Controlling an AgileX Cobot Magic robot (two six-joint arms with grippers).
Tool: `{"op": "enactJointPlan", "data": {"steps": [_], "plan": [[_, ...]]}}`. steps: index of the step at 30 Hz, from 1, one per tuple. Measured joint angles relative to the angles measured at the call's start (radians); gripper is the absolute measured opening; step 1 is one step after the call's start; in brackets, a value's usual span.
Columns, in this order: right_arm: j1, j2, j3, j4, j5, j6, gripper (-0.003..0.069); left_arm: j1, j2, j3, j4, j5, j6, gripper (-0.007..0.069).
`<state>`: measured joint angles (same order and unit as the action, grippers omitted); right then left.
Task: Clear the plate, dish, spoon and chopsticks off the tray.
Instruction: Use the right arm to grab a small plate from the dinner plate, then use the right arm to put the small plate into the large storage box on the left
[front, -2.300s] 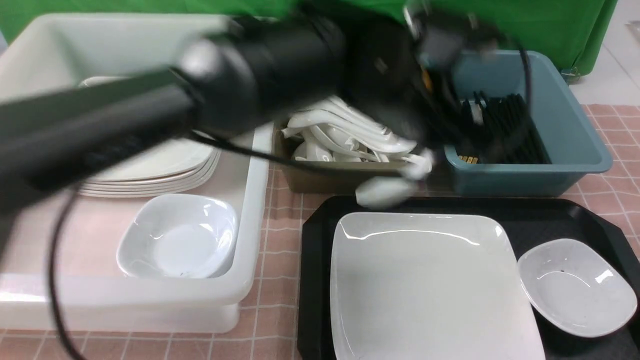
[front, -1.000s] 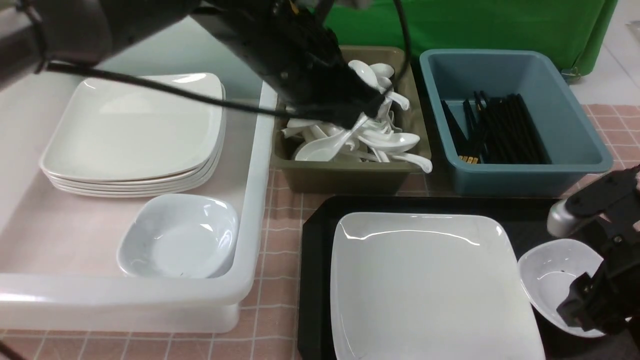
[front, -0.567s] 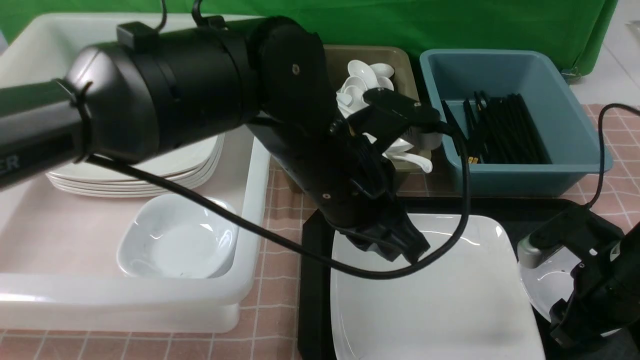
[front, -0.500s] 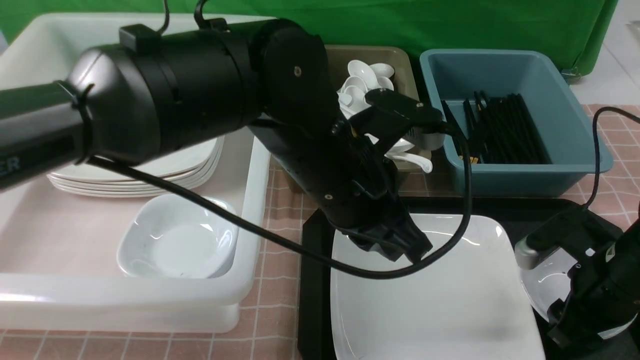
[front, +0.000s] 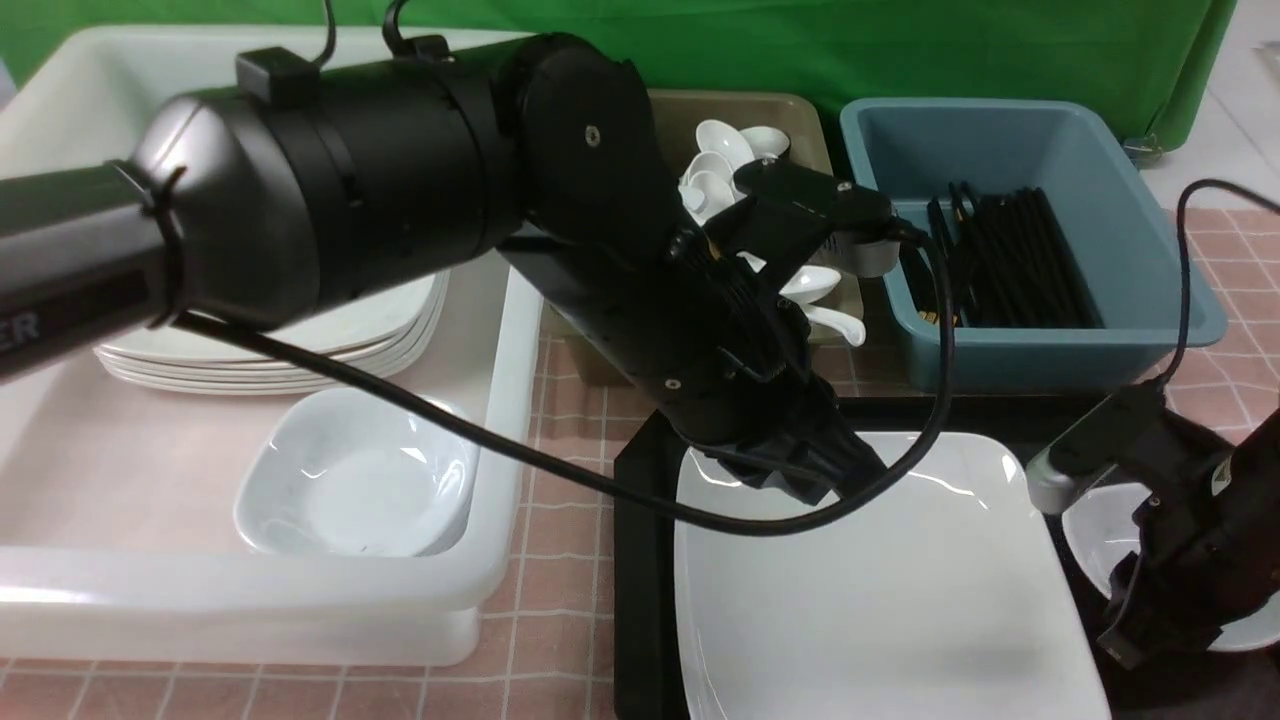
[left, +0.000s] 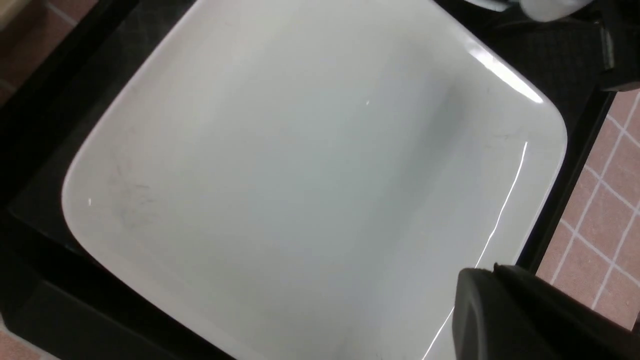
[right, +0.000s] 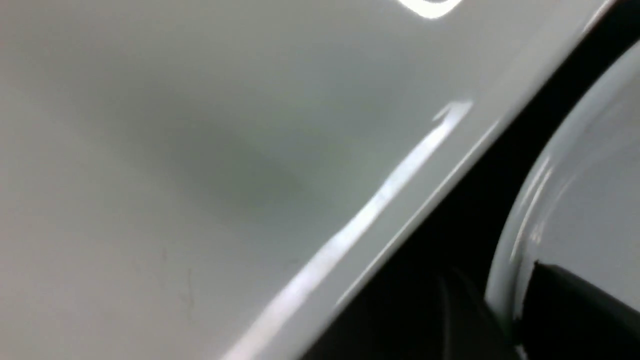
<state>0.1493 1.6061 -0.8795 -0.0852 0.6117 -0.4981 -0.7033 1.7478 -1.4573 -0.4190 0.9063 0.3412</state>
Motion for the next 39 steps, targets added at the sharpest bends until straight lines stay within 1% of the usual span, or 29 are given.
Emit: {"op": "enactJointPlan", "data": {"steps": [1,2,3,4,5,8,12,14,15,16,17,19,20,21,22,23,24,25,27,29,31,32,35,39], "plan": [[0.000,-0.022,-0.015,0.002,0.028,0.016,0.0183,0.000,0.000,0.000,0.001,-0.001,0.000,-0.0003],[0.000,-0.032,-0.019,0.002,0.034,0.019,0.0167,0.000,0.000,0.000,0.001,-0.001,0.000,-0.0003],[0.000,-0.065,-0.045,0.002,0.072,0.042,0.0111,0.001,0.000,0.000,0.001,-0.001,0.000,-0.0003],[-0.001,-0.076,-0.053,0.002,0.085,0.052,0.0096,0.002,0.000,0.000,0.001,-0.001,0.000,-0.0003],[-0.005,-0.123,-0.078,0.002,0.135,0.072,0.0079,0.006,0.000,0.000,0.001,-0.001,0.000,-0.0003],[-0.006,-0.211,-0.138,0.009,0.204,0.098,0.0079,0.030,-0.006,-0.001,0.001,-0.001,-0.005,-0.0003],[-0.006,-0.275,-0.219,0.095,0.225,0.090,0.0079,0.087,-0.031,-0.013,0.001,0.005,-0.011,-0.0003],[0.026,-0.287,-0.309,0.243,0.225,0.026,0.0079,0.176,-0.088,-0.023,0.002,0.024,-0.034,-0.0003],[0.048,-0.285,-0.333,0.288,0.221,0.003,0.0079,0.206,-0.108,-0.024,0.005,0.034,-0.039,-0.0003],[0.055,-0.285,-0.339,0.299,0.220,-0.003,0.0079,0.206,-0.114,-0.024,0.007,0.037,-0.041,-0.0003],[0.131,-0.269,-0.391,0.378,0.196,-0.039,0.0079,0.272,-0.160,-0.025,0.022,0.067,-0.060,-0.0003],[0.229,-0.237,-0.462,0.432,0.157,-0.060,0.0079,0.373,-0.219,-0.022,0.034,0.110,-0.080,-0.0003],[0.286,-0.211,-0.501,0.444,0.134,-0.065,0.0079,0.413,-0.243,-0.018,0.036,0.122,-0.088,-0.0003],[0.298,-0.205,-0.501,0.444,0.130,-0.065,0.0079,0.432,-0.256,-0.011,0.038,0.126,-0.092,-0.0003],[0.387,-0.148,-0.578,0.452,0.101,-0.068,0.0079,0.506,-0.315,0.021,0.044,0.133,-0.111,-0.0003],[0.429,-0.106,-0.614,0.454,0.089,-0.068,0.0079,0.550,-0.343,0.044,0.050,0.135,-0.117,-0.0003],[0.448,-0.097,-0.633,0.454,0.085,-0.068,0.0079,0.550,-0.350,0.051,0.051,0.135,-0.119,-0.0003],[0.521,-0.009,-0.708,0.458,0.074,-0.075,0.0079,0.636,-0.412,0.114,0.063,0.135,-0.137,-0.0003],[0.591,0.085,-0.791,0.460,0.071,-0.092,0.0079,0.702,-0.467,0.182,0.075,0.134,-0.143,-0.0003],[0.619,0.148,-0.843,0.460,0.071,-0.098,0.0079,0.751,-0.509,0.224,0.079,0.134,-0.144,-0.0003],[0.676,0.279,-0.951,0.448,0.078,-0.108,0.0079,0.853,-0.604,0.307,0.087,0.134,-0.144,-0.0003],[0.691,0.324,-0.983,0.441,0.083,-0.111,0.0079,0.881,-0.627,0.326,0.090,0.133,-0.144,-0.0003],[0.724,0.429,-1.048,0.428,0.080,-0.117,0.0079,0.925,-0.688,0.377,0.091,0.109,-0.144,-0.0003],[0.744,0.518,-1.084,0.384,0.088,-0.134,0.0090,0.930,-0.732,0.402,0.086,0.089,-0.144,-0.0003]]}}
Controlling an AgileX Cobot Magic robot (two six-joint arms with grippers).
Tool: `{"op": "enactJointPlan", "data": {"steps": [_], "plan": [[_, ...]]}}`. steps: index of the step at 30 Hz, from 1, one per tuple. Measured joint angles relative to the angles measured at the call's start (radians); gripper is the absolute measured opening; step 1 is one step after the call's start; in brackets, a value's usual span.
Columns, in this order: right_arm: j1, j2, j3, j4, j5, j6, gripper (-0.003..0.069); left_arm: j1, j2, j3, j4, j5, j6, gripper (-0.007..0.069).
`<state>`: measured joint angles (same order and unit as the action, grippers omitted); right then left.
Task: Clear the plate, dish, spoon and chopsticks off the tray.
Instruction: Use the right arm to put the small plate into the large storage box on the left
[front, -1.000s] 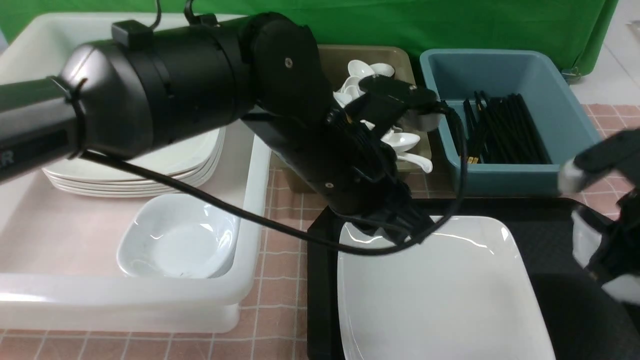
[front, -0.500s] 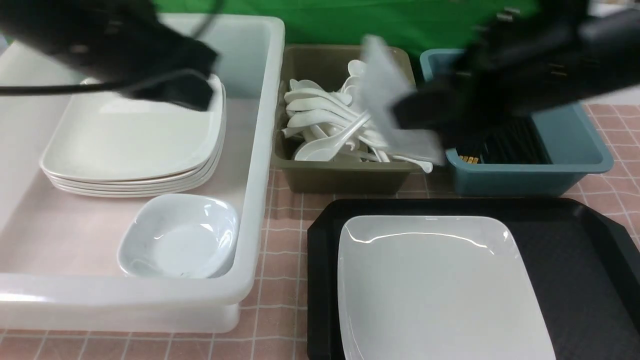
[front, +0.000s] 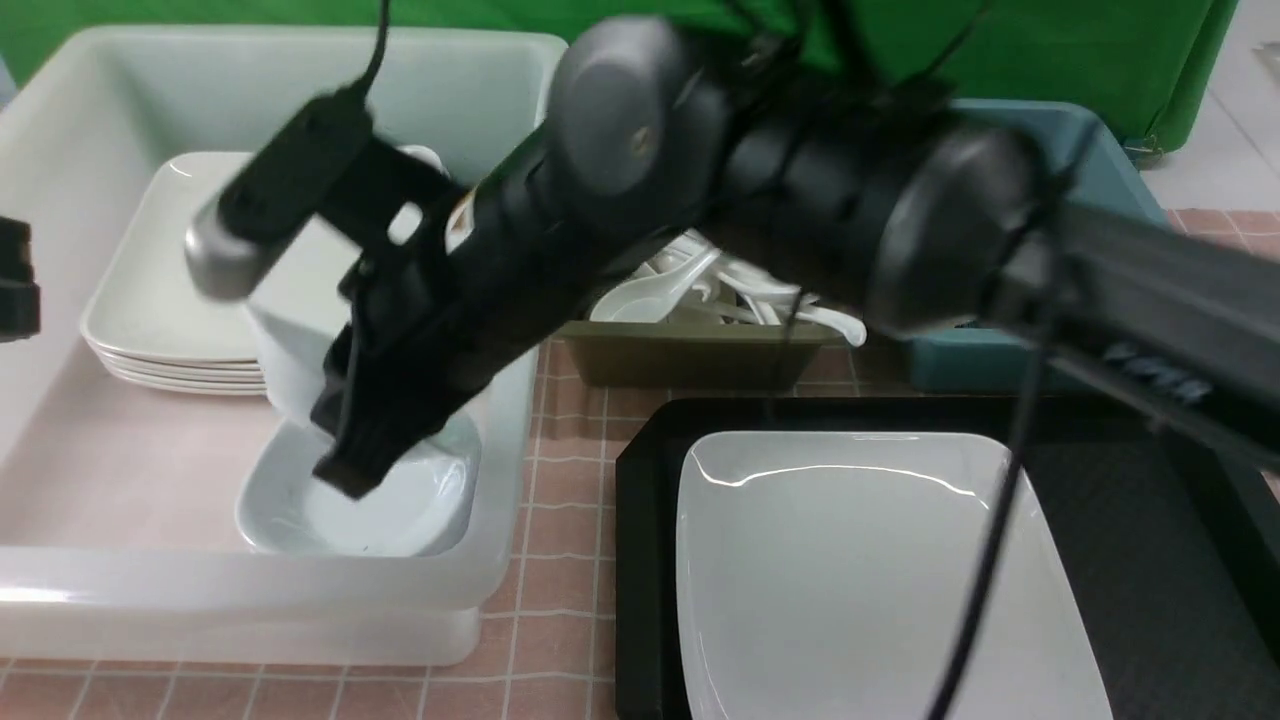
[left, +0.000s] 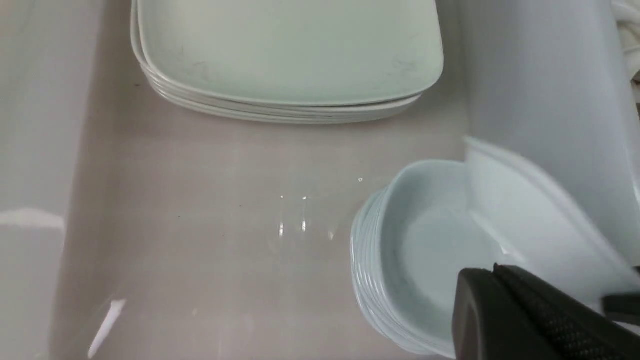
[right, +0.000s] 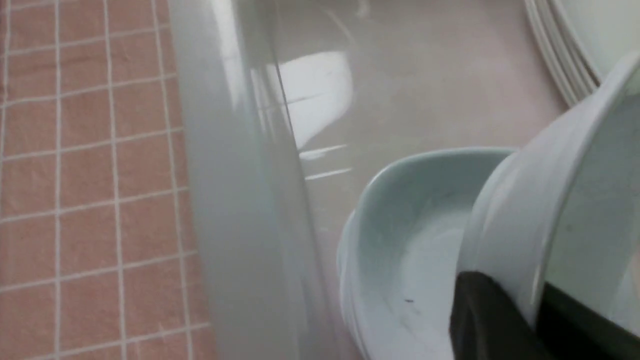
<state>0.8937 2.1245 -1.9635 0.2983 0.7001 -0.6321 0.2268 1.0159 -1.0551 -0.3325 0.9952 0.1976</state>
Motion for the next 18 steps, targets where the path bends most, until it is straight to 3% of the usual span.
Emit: {"op": "enactJointPlan", "data": {"steps": [3,6,8,11,15,17,18], "plan": [[0.009,0.026,-0.002,-0.029,0.002,0.000,0.0176,0.000,-0.002,0.003,-0.004,-0.001,0.001,-0.0003],[0.015,0.029,-0.003,-0.041,0.010,0.026,0.0311,0.000,-0.002,0.004,-0.007,-0.005,0.001,-0.0003],[0.020,0.017,-0.003,-0.044,0.035,0.062,0.0473,0.000,-0.002,0.004,-0.022,-0.009,0.001,-0.0003],[0.029,-0.041,-0.003,-0.060,0.108,0.101,0.0582,-0.013,-0.002,0.004,-0.034,-0.021,0.002,-0.0003],[0.028,-0.165,-0.006,-0.127,0.195,0.160,0.0574,-0.091,0.003,0.004,-0.042,-0.050,0.004,-0.0003],[0.016,-0.243,-0.010,-0.212,0.265,0.225,0.0504,-0.158,0.016,0.004,-0.042,-0.059,0.004,-0.0003],[0.002,-0.277,-0.013,-0.266,0.320,0.266,0.0433,-0.214,0.030,0.004,-0.043,-0.064,0.004,-0.0003]]}}
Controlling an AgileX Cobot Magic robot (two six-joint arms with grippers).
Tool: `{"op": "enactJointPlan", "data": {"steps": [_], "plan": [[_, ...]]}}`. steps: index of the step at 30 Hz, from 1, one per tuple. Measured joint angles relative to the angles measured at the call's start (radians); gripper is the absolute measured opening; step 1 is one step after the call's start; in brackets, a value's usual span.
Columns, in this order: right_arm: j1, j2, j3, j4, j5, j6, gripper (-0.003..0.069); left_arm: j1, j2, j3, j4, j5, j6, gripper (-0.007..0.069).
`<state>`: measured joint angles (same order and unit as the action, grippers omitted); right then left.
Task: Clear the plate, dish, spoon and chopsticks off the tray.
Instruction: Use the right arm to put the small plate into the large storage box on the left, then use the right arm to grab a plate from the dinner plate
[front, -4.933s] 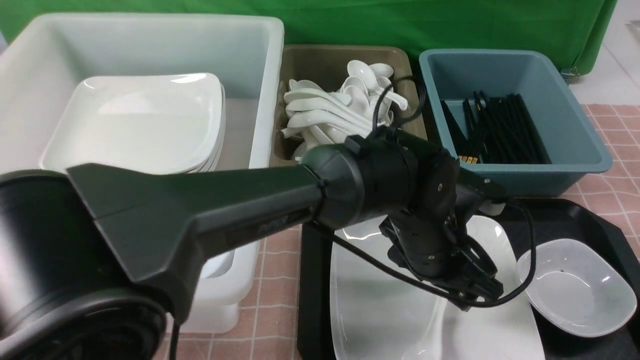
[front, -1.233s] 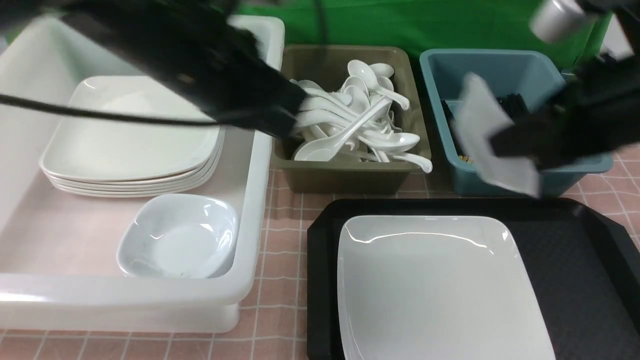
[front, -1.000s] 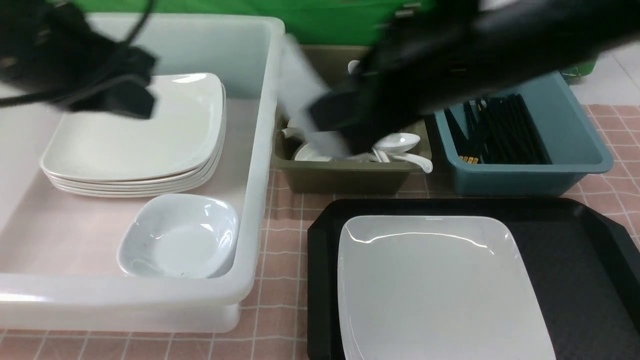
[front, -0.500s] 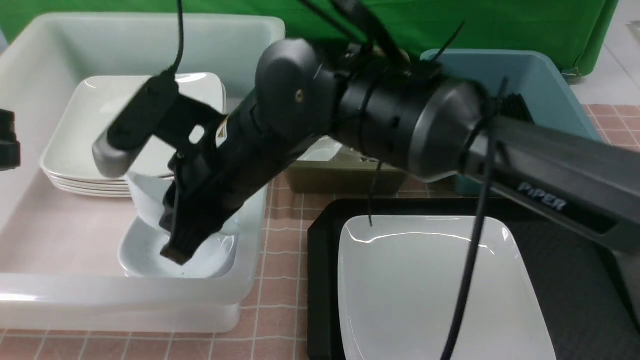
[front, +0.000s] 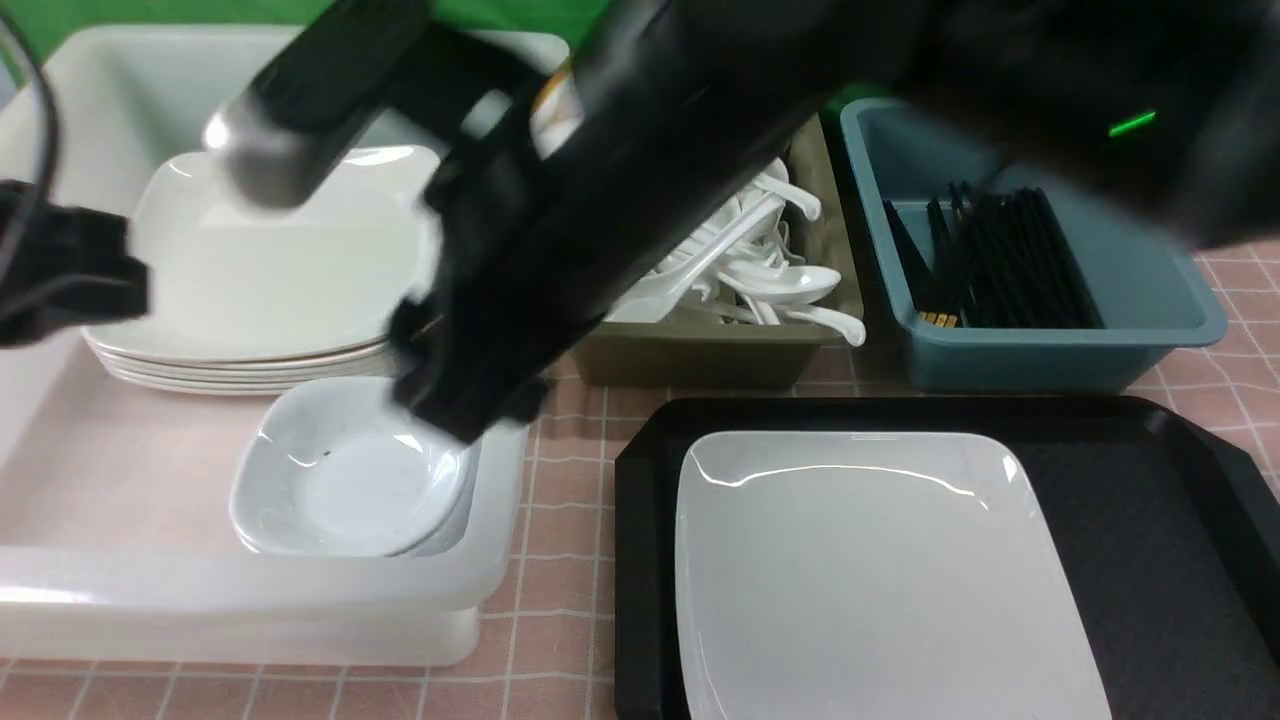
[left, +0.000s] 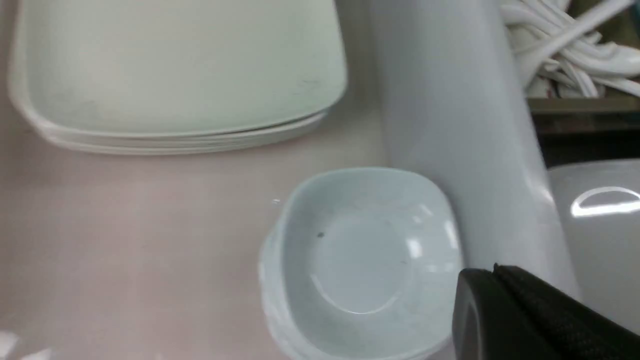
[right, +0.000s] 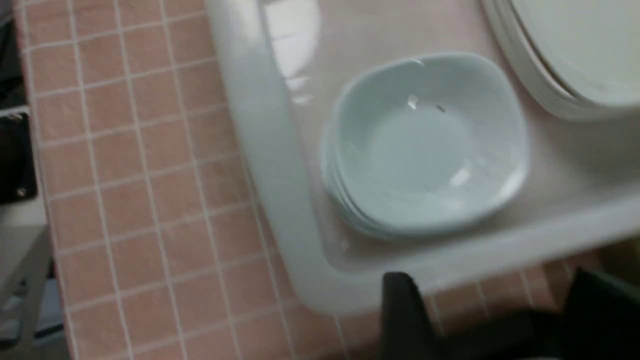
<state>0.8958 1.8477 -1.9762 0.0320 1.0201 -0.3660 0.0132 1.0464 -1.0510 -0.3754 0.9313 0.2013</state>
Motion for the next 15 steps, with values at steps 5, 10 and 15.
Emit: {"op": "enactJointPlan", "data": {"steps": [5,10,15], "plan": [[-0.197,-0.136,0.095,-0.098,0.112,0.147,0.0057,-0.264,0.090,0.000,0.014,-0.043,0.000,-0.0003],[-0.537,-0.334,0.520,0.012,0.101,0.214,0.0030,-0.641,0.258,0.000,0.036,-0.151,-0.005,-0.0003],[-0.764,-0.478,0.924,0.089,-0.011,0.257,0.0085,-0.816,0.381,0.000,0.033,-0.246,-0.001,-0.0003]]}}
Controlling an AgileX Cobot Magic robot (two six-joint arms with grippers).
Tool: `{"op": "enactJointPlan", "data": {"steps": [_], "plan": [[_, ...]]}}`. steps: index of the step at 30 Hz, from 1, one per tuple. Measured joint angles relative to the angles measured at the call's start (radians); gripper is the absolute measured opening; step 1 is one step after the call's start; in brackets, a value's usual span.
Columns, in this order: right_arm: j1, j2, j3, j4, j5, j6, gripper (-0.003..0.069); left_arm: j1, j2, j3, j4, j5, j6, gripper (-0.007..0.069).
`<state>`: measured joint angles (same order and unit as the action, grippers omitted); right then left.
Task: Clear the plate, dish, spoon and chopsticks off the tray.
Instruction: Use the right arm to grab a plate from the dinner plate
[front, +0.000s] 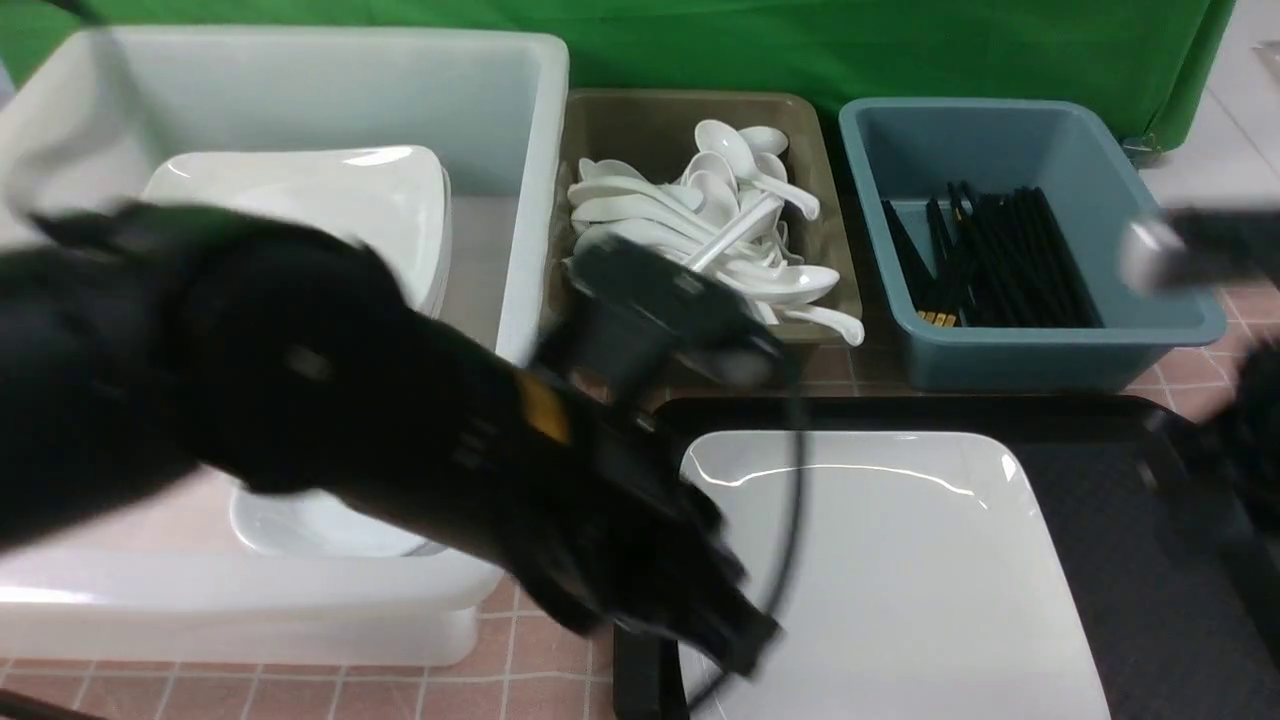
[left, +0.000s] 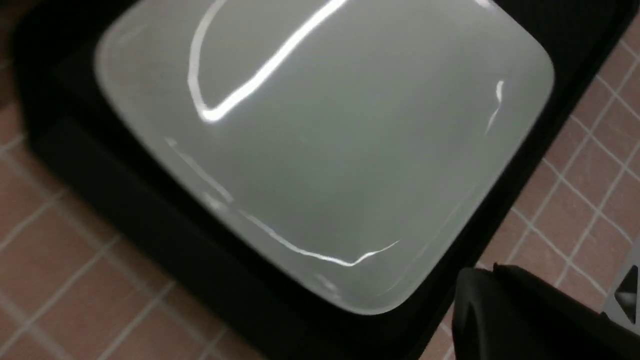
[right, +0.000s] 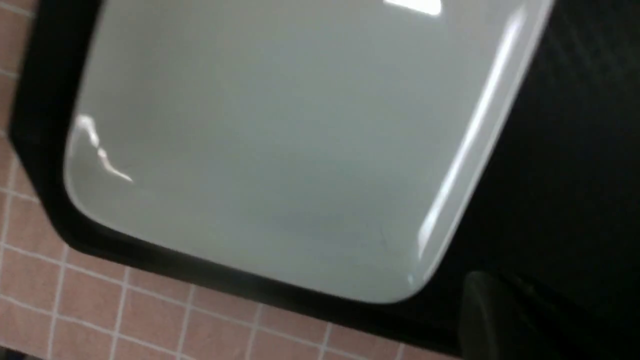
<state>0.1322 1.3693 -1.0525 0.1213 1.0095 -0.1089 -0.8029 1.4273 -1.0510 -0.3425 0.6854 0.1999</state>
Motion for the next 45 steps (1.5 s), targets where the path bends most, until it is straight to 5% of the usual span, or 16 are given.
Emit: {"op": "enactJointPlan", "data": {"steps": [2,6,10,25,31,38,45], "plan": [[-0.109,-0.038,0.216,0.112,-0.107,-0.026,0.0224,-0.068,0.079,-0.020,0.000,-0.028,0.025,-0.0003],[-0.165,-0.034,0.402,0.274,-0.252,-0.115,0.0469,-0.111,0.161,-0.057,0.000,-0.039,0.056,-0.0003],[-0.168,0.003,0.454,0.346,-0.366,-0.141,0.0564,-0.117,0.188,-0.069,0.011,-0.044,0.059,-0.0003],[-0.095,0.184,0.449,0.429,-0.517,-0.162,0.0465,-0.105,0.189,-0.070,0.094,-0.029,0.047,-0.0003],[-0.078,0.205,0.449,0.483,-0.547,-0.166,0.0229,-0.070,0.189,-0.070,0.133,0.004,-0.023,-0.0003],[-0.078,0.135,0.451,0.478,-0.520,-0.159,0.0221,-0.003,0.149,-0.084,0.153,0.034,-0.044,-0.0003],[-0.096,-0.110,0.364,0.456,-0.396,-0.101,0.0067,0.161,0.054,-0.150,0.162,0.107,-0.048,-0.0003]]}}
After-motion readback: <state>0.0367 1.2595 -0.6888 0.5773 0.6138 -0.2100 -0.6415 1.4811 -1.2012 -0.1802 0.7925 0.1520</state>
